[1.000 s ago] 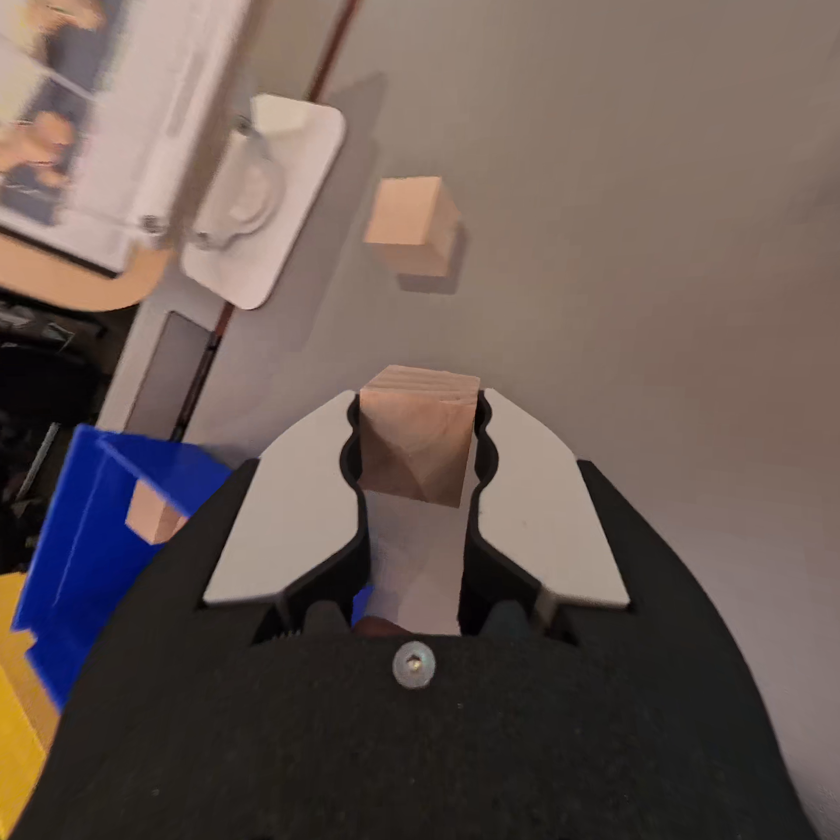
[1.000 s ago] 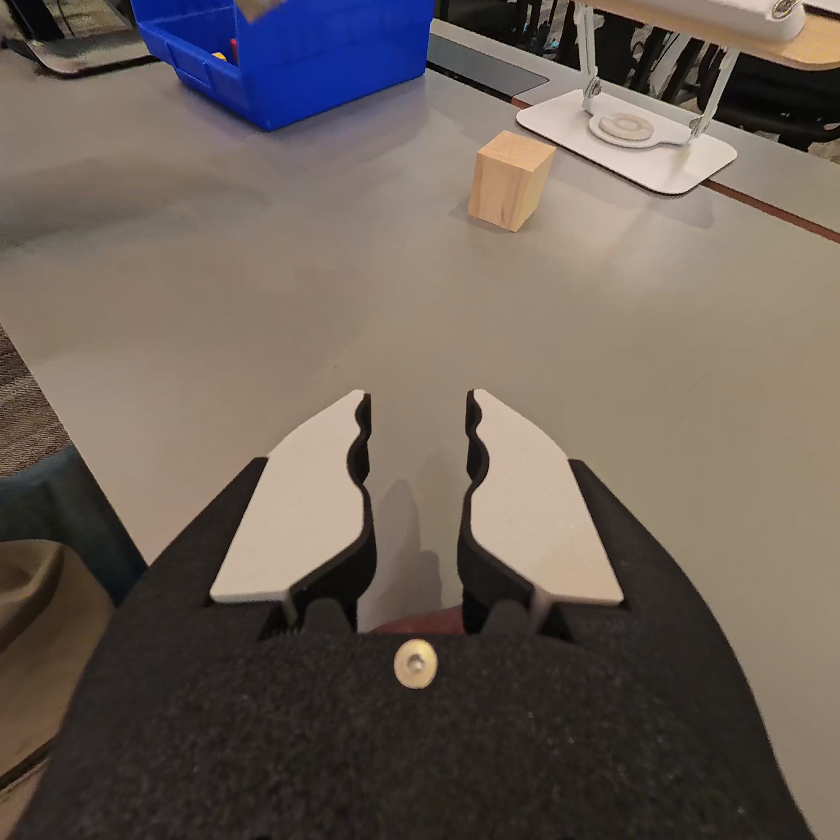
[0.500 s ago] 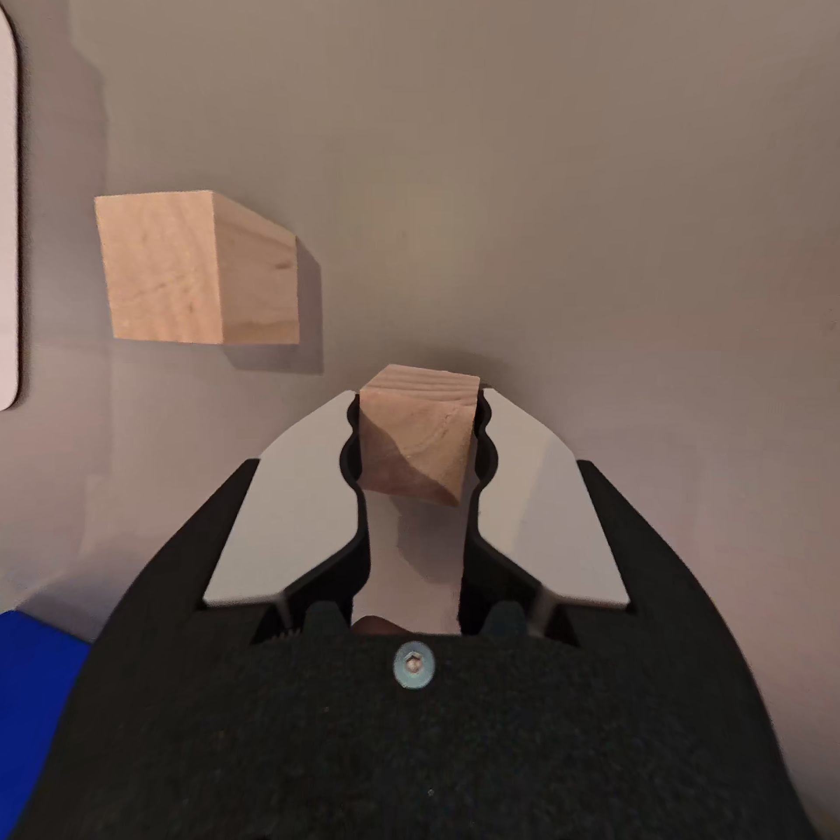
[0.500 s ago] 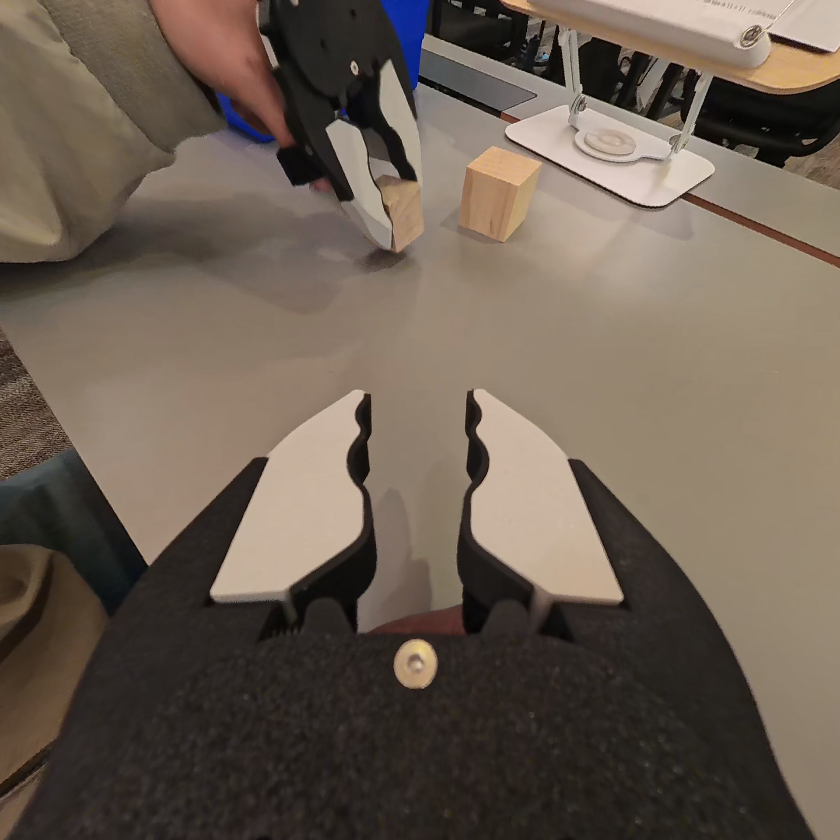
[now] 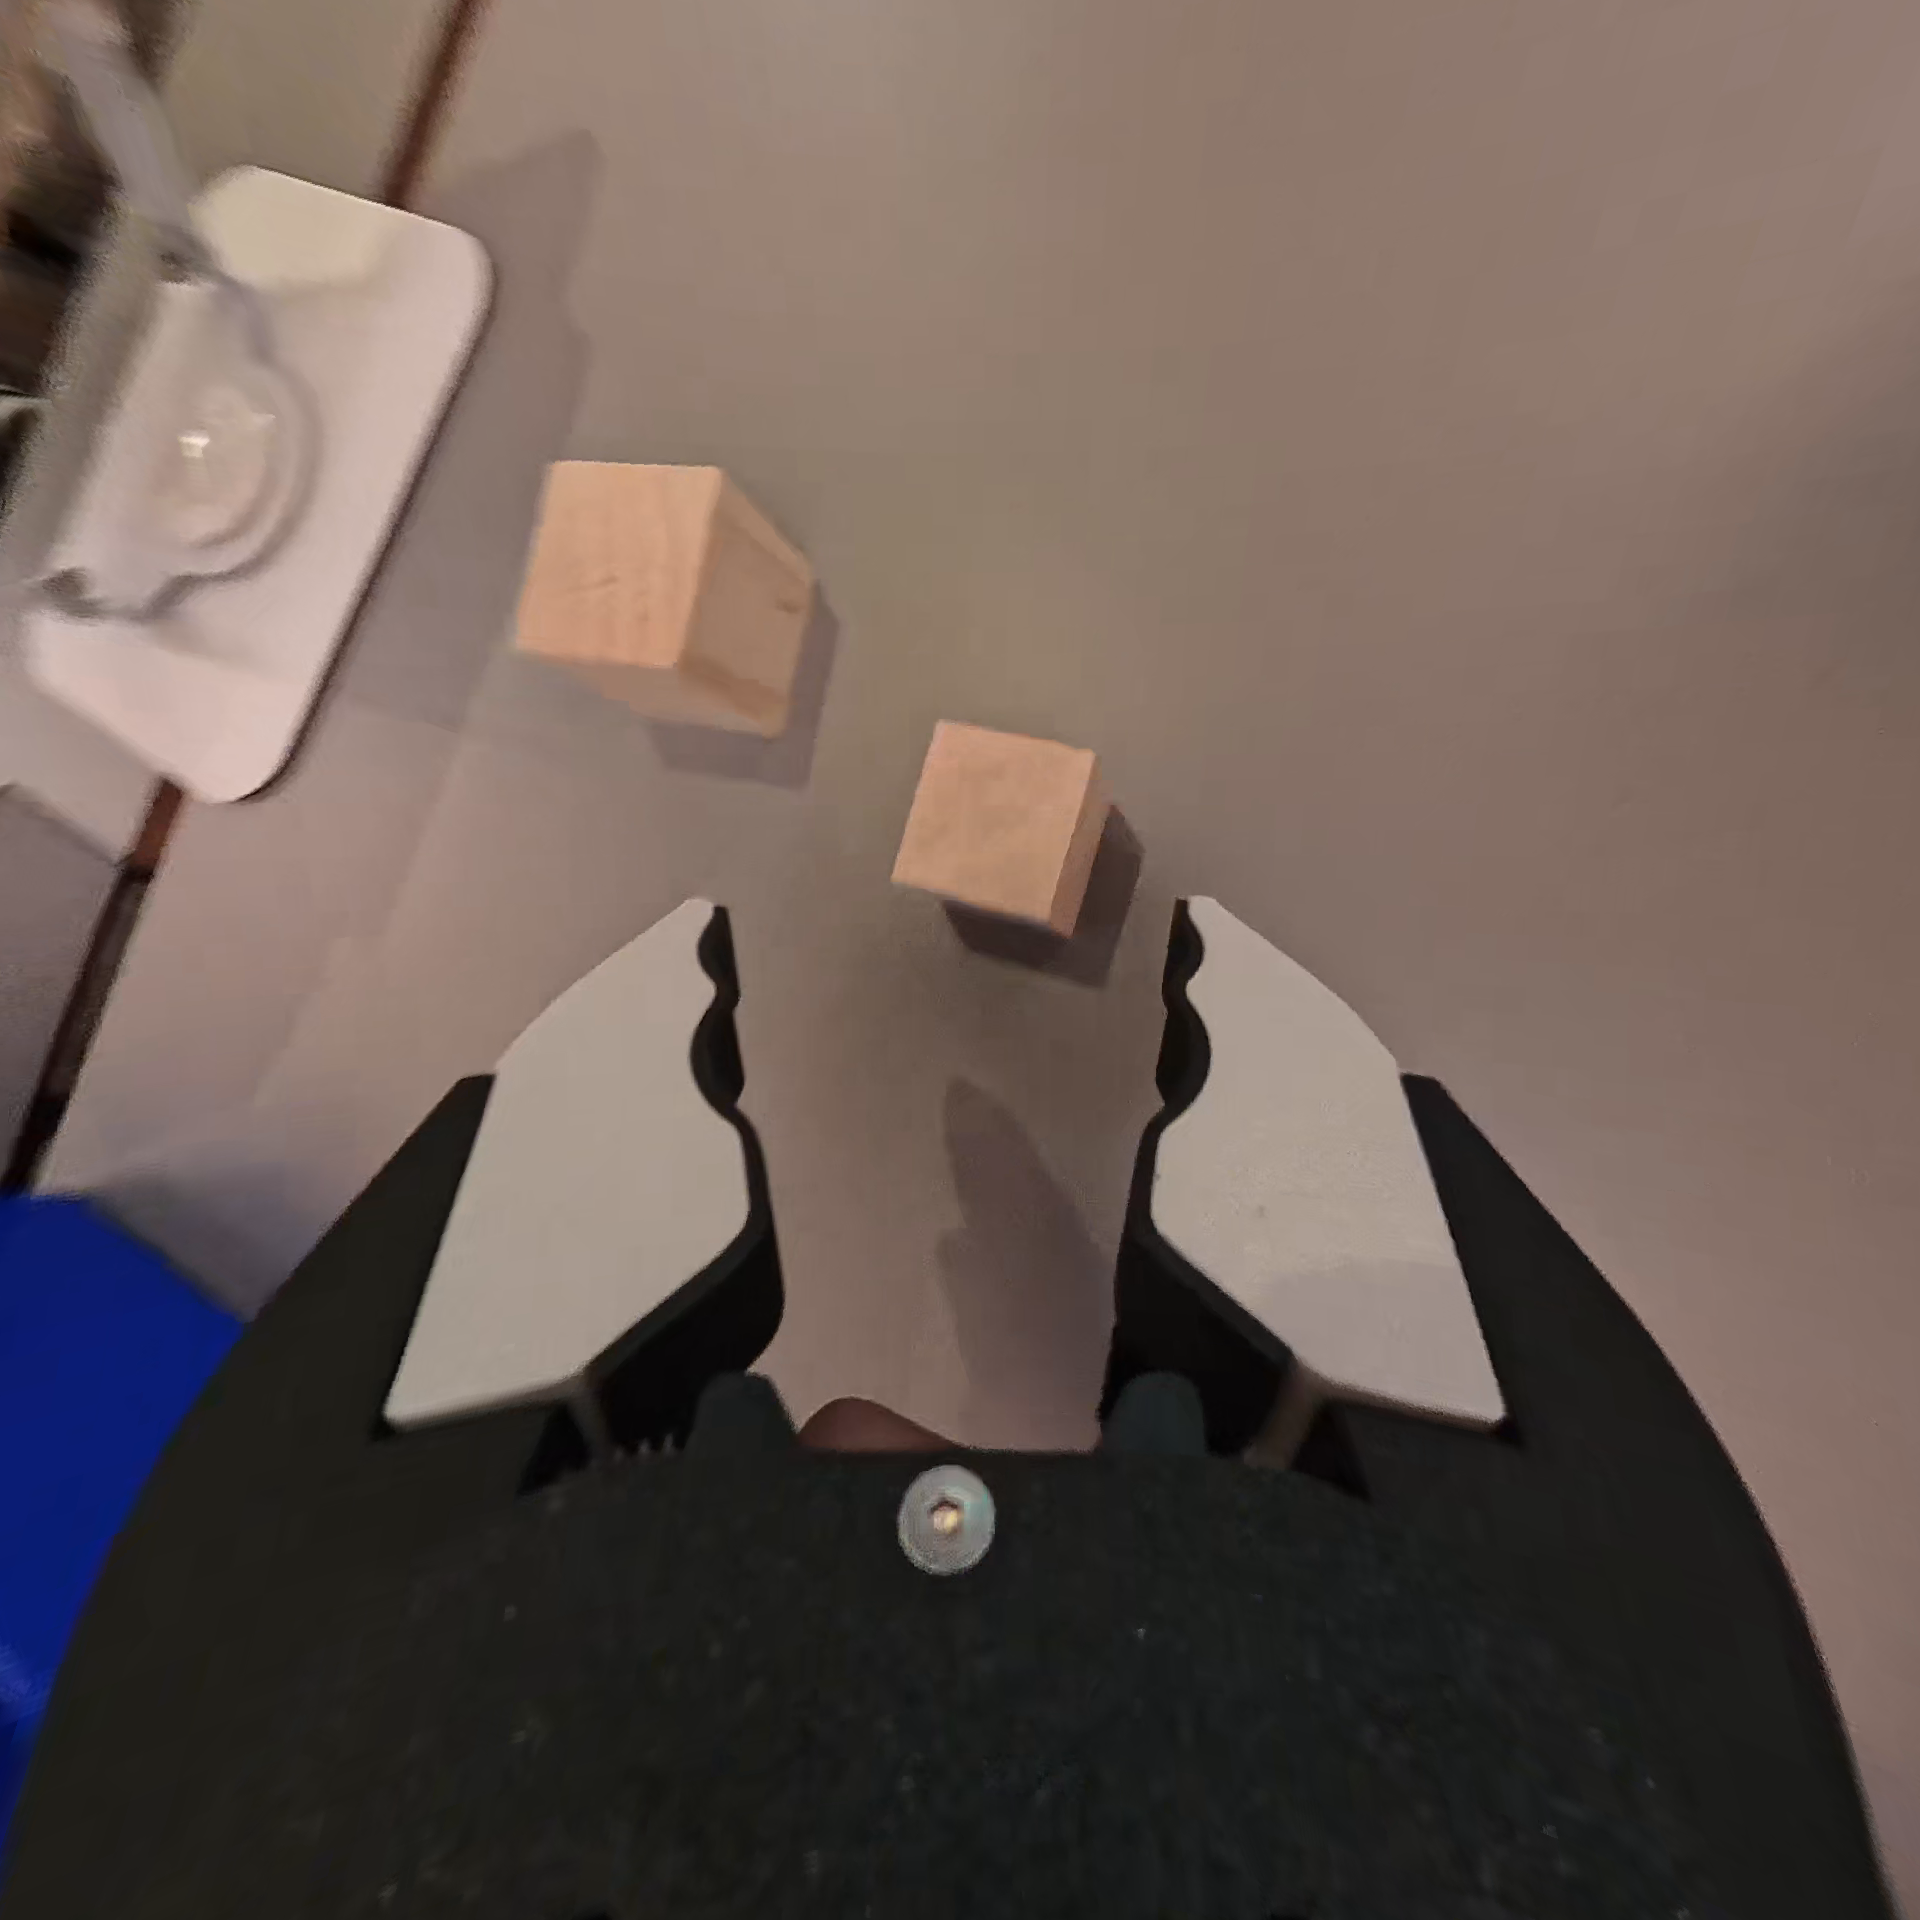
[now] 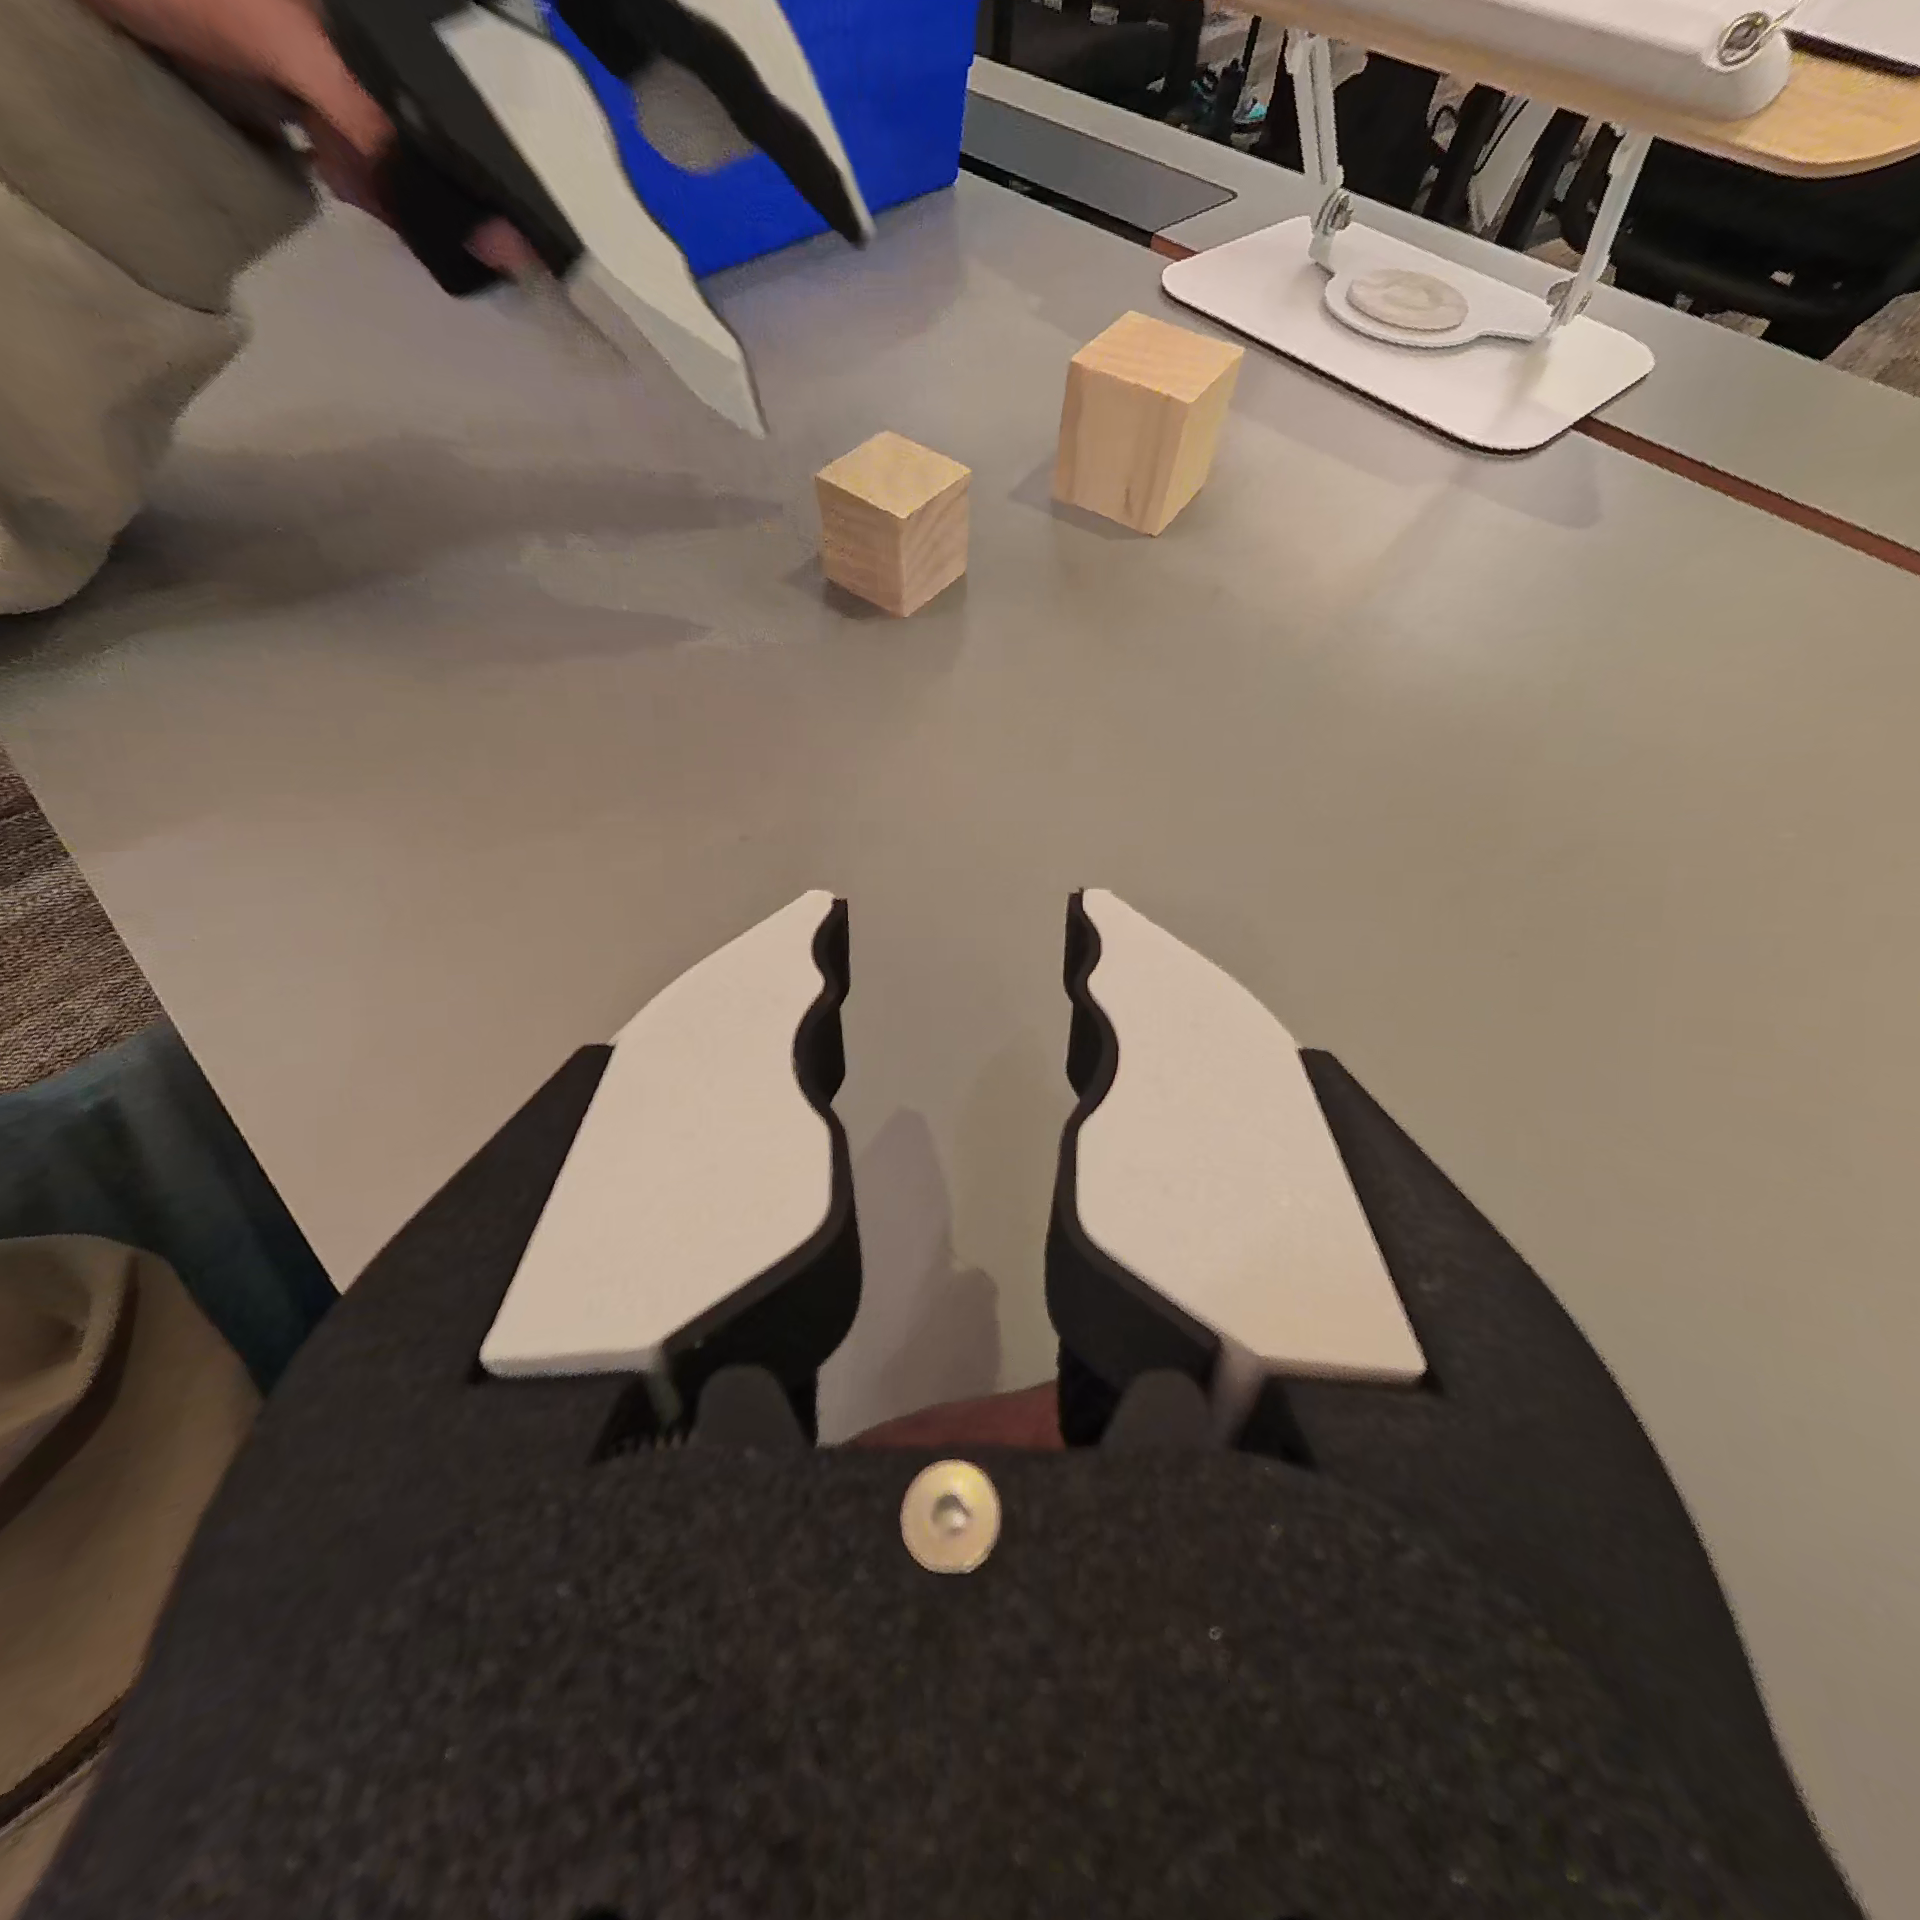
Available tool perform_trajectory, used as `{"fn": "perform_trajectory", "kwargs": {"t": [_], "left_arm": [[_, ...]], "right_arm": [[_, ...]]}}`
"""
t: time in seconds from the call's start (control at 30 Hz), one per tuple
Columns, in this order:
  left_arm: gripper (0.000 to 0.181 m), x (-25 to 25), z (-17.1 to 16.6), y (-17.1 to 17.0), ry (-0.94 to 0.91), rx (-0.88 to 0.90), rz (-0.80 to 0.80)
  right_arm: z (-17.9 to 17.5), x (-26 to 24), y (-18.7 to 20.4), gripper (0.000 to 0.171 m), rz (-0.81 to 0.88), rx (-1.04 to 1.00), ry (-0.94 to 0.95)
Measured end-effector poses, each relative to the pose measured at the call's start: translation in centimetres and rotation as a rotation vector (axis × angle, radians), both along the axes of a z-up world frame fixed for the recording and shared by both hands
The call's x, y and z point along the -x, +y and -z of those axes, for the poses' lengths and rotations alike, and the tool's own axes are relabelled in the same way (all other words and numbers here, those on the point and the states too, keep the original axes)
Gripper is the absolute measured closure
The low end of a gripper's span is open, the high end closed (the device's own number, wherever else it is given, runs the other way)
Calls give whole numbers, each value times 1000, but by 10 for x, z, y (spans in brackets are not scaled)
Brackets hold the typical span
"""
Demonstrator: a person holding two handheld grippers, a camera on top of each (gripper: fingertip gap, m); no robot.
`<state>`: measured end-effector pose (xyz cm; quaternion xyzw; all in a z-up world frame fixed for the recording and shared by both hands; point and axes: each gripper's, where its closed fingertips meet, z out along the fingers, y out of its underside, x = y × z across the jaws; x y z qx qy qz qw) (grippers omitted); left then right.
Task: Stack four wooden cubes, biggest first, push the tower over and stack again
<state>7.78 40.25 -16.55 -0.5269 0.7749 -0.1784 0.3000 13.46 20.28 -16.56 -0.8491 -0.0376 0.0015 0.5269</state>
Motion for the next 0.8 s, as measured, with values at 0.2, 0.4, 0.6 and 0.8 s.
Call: {"fn": "perform_trajectory", "kwargs": {"t": [0.2, 0.4, 0.6, 0.8], "left_arm": [[100, 95, -55, -26, -356, 211, -170], [94, 190, -47, -10, -572, 396, -516], [103, 240, -39, 28, -581, 293, -733], [109, 228, -51, 137, -352, 17, -891]], "right_arm": [[9, 3, 2, 132, -9, 16, 18], [13, 6, 5, 132, -18, 27, 20], [14, 10, 6, 132, -29, 33, 11], [9, 10, 4, 132, -29, 23, 5]]}}
